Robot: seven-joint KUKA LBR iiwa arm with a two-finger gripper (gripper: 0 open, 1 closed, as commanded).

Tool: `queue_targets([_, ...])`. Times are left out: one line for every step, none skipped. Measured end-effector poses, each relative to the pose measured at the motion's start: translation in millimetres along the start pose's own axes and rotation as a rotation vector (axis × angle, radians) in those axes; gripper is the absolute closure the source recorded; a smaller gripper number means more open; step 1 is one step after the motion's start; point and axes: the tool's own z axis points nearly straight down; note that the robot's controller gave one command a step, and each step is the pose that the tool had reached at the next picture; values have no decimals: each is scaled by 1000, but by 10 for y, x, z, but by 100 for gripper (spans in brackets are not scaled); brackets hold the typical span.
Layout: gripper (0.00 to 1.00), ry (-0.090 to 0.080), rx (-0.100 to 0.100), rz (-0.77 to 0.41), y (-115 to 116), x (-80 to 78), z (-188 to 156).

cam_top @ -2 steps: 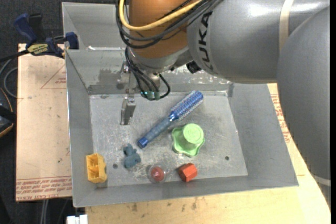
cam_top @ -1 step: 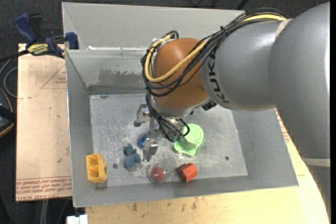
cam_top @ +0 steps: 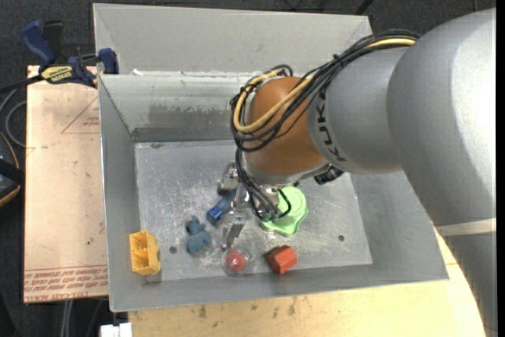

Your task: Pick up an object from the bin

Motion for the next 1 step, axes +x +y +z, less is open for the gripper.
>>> queue_targets([0, -8, 5, -517, 40, -7, -35])
